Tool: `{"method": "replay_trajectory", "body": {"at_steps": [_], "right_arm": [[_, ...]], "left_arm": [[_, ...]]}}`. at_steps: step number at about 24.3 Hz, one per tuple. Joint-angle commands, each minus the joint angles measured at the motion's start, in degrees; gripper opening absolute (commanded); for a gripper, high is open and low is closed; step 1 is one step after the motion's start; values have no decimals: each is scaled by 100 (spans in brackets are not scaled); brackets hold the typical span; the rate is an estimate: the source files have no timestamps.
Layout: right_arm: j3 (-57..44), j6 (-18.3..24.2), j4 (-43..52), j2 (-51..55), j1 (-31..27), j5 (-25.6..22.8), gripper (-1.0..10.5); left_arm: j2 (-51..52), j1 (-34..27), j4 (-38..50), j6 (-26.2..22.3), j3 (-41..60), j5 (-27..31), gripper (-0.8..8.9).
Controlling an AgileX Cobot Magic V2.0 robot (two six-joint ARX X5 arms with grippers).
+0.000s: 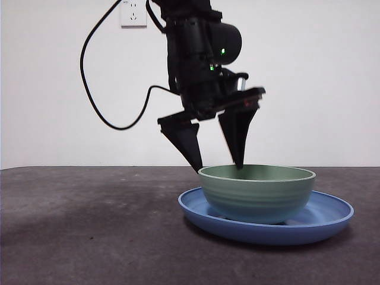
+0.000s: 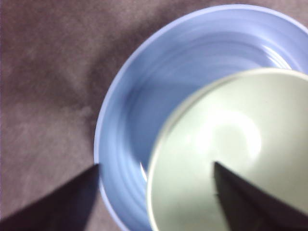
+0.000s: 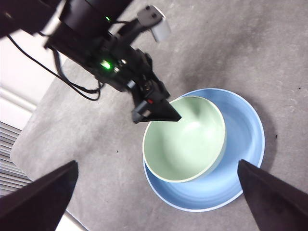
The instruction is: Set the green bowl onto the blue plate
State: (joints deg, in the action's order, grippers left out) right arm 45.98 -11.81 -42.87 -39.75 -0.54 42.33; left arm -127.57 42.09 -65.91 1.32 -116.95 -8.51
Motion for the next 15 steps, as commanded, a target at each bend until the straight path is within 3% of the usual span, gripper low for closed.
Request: {"method": "replay_trajectory", "body": {"at_steps": [1,5,9,15], "right_arm": [[96,28,87,-15,2,31,649],[96,31,142,-15,2,31,649],[98,31,177,-15,2,33,649],[98,28,177,-15,2,35,649]], "left_arm": [[-122,-20,-439,-68,-520,-35,447],[492,-101,-1012,-74,-815,-35,452],[1729,-166,-1434,-164,-813,-33,595],[3665,-188,-1606,-234,-457,-35,594]]}}
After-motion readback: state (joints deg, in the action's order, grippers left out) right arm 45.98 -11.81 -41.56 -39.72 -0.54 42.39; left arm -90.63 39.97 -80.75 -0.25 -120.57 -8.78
